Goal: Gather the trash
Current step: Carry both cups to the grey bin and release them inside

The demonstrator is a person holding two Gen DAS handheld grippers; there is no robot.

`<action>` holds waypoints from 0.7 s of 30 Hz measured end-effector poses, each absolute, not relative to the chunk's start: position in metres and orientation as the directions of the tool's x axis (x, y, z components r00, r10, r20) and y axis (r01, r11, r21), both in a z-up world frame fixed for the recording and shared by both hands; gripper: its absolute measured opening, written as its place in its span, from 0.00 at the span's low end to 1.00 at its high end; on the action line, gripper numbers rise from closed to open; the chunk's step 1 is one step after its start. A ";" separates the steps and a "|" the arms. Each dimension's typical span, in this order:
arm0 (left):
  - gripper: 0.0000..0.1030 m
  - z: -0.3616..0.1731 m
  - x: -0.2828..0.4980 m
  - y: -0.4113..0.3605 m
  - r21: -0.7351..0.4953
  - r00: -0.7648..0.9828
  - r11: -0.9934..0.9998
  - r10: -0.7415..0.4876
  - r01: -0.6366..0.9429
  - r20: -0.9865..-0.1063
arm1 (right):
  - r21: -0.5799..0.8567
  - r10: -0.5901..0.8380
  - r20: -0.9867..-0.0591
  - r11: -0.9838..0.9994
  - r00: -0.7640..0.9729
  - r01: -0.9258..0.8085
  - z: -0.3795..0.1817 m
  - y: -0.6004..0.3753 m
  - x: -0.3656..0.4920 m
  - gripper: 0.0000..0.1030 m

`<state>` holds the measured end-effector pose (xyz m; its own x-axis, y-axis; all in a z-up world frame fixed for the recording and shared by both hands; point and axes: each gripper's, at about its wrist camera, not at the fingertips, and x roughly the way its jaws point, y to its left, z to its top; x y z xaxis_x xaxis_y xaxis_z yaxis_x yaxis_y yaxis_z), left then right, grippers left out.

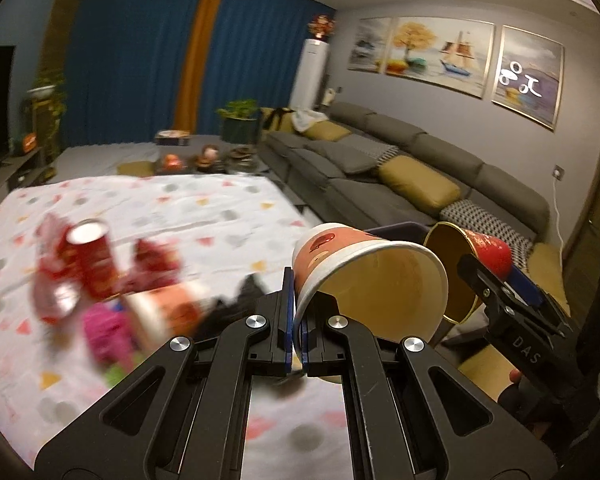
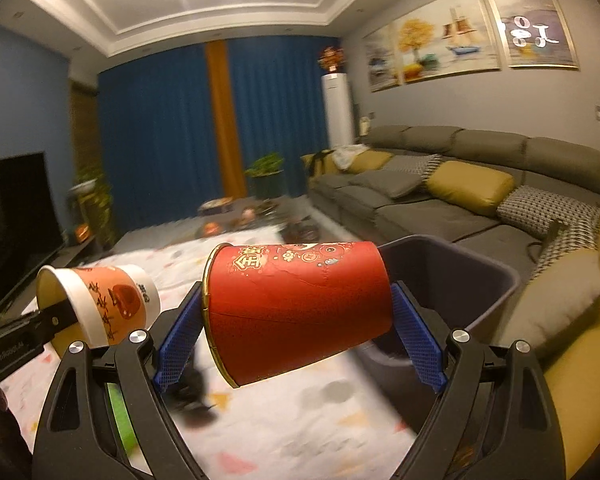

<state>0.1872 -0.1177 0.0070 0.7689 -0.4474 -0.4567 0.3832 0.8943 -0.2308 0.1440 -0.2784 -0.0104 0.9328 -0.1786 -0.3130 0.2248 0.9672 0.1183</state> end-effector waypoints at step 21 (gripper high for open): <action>0.01 -0.028 0.285 -0.284 -0.282 0.641 0.813 -0.577 0.509 -0.507 | 0.224 -0.312 -0.352 0.887 0.882 0.404 -0.025 -0.397 0.184 0.84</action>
<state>0.2851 -0.2843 -0.0276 0.6405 -0.5766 -0.5072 0.5090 0.8133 -0.2819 0.1839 -0.3972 -0.0252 0.8823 -0.3125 -0.3520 0.4036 0.8870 0.2243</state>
